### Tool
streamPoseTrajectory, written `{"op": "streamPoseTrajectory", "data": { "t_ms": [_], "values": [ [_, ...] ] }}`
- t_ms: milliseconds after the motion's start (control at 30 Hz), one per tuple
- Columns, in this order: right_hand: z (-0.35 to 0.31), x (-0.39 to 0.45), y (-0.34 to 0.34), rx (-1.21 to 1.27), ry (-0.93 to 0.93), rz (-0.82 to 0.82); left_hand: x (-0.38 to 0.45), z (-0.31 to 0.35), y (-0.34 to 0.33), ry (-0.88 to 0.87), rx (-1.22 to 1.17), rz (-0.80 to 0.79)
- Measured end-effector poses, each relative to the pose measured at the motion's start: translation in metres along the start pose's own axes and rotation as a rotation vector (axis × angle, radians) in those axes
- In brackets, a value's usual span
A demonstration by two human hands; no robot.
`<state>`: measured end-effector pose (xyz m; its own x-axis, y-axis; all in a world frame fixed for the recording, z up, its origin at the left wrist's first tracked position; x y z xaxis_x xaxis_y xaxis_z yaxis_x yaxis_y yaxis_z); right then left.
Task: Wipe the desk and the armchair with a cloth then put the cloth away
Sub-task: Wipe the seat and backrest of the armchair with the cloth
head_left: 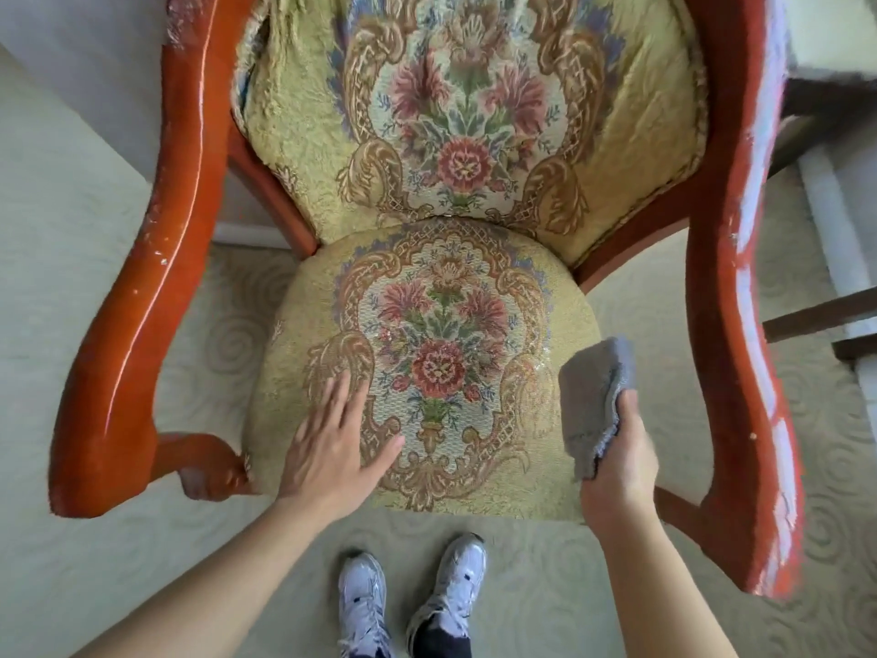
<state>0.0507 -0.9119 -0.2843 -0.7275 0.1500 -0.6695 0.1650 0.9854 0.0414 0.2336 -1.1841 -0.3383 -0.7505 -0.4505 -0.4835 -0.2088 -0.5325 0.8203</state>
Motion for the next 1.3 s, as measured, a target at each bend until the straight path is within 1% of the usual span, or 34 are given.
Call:
{"op": "streamPoseTrajectory", "data": {
  "t_ms": [67,100,200,267,300,367,433,500,533,600,667,767,867,933,1000,1100,1167,1233,1300],
  "values": [
    [0.003,0.031,0.001,-0.052,0.045,0.049,0.029,-0.002,-0.018,0.019,0.006,0.028],
    [0.002,0.046,-0.002,-0.065,0.077,0.045,0.044,-0.003,-0.024,0.033,0.031,0.055],
    [-0.002,0.086,-0.007,-0.141,0.2,0.058,0.078,-0.01,-0.03,0.122,0.089,0.172],
    [-0.005,0.104,-0.012,-0.196,0.286,0.077,0.09,-0.018,-0.033,0.205,0.057,0.22],
    [-0.007,0.111,-0.016,-0.261,0.337,0.07,0.094,-0.021,-0.035,0.238,0.042,0.232],
    [-0.007,0.121,-0.024,-0.349,0.443,0.061,0.097,-0.024,-0.04,0.269,0.039,0.25],
    [-0.001,0.13,-0.036,-0.452,0.509,0.03,0.098,-0.024,-0.042,0.272,0.057,0.282],
    [0.015,0.136,-0.055,-0.573,0.523,-0.065,0.099,-0.024,-0.043,0.268,0.072,0.293],
    [0.022,0.137,-0.065,-0.683,0.542,-0.102,0.1,-0.025,-0.043,0.265,0.076,0.294],
    [0.031,0.136,-0.079,-0.879,0.598,-0.117,0.102,-0.025,-0.045,0.262,0.081,0.289],
    [0.034,0.135,-0.085,-0.933,0.63,-0.091,0.103,-0.024,-0.045,0.259,0.089,0.288],
    [0.04,0.127,-0.095,-0.976,0.625,-0.071,0.104,-0.024,-0.046,0.25,0.106,0.286],
    [0.048,0.105,-0.118,-1.042,0.691,-0.099,0.103,-0.024,-0.045,0.246,0.103,0.282],
    [0.057,0.08,-0.143,-1.103,0.784,-0.154,0.102,-0.023,-0.044,0.236,0.092,0.287],
    [0.077,0.051,-0.177,-1.185,0.868,-0.276,0.1,-0.022,-0.042,0.219,0.06,0.306],
    [0.109,0.017,-0.231,-1.225,0.92,-0.47,0.095,-0.024,-0.041,0.155,0.02,0.323],
    [0.123,0.004,-0.258,-1.241,0.939,-0.568,0.088,-0.033,-0.042,0.098,0.058,0.334],
    [0.134,-0.007,-0.275,-1.303,1.017,-0.673,0.078,-0.046,-0.045,0.033,0.107,0.336],
    [0.138,-0.013,-0.278,-1.393,1.142,-0.731,0.071,-0.054,-0.048,-0.023,0.135,0.359]
  ]
}}
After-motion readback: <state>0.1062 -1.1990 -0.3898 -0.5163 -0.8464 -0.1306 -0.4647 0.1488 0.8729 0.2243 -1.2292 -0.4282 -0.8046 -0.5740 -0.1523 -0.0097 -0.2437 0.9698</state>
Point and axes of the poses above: each hand's wrist, its own x-axis towards the middle knuckle, its own y-axis out of the back of the hand, z = x × y, the point moved 8 cm from there along x, towards the middle knuckle, and after that the axes turned 2 degrees about -z, right-handed, at the moved point
